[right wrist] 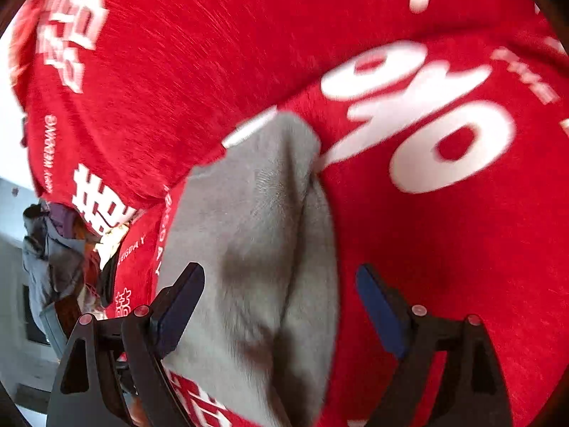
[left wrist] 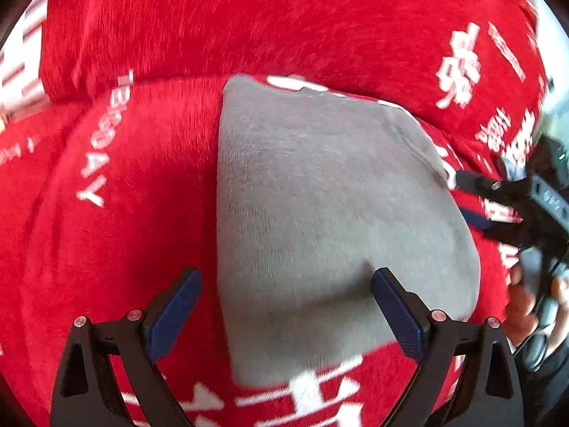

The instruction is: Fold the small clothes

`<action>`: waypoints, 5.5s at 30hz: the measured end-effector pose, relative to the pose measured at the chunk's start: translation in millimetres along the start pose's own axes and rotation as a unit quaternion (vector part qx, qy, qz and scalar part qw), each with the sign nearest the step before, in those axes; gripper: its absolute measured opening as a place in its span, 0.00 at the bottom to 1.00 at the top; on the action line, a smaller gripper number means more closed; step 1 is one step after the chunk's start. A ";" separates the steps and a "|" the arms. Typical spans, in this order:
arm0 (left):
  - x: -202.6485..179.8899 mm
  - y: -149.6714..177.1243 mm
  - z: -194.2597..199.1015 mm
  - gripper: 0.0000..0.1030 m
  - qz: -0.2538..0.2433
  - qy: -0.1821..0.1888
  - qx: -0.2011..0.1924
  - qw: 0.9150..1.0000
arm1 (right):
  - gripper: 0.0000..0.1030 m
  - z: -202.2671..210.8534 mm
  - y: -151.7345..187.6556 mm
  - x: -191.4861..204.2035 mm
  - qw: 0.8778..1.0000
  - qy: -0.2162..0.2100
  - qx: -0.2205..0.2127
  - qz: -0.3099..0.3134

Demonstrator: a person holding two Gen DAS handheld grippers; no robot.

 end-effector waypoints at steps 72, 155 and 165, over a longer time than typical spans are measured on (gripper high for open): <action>28.7 33.7 10.6 1.00 -0.011 -0.088 -0.029 0.996 | 0.83 8.3 103.8 48.4 0.961 0.207 -0.039 0.182; 44.8 48.7 92.7 0.40 0.003 0.065 0.005 0.998 | 0.42 19.0 133.7 165.5 0.980 0.025 -0.014 0.198; 95.5 95.2 75.2 0.55 0.033 0.058 0.009 0.998 | 0.48 -15.8 171.5 145.8 0.978 0.049 0.006 0.201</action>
Point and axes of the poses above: each gripper's, at about its wrist camera, not at the fingertips, and z roughly against the way its jaws point, x to its left, y to its underside, the point moved 9 cm from there along -z, roughly the way its jaws point, and after that the axes turned 1 degree about z, right-handed, at the moved point
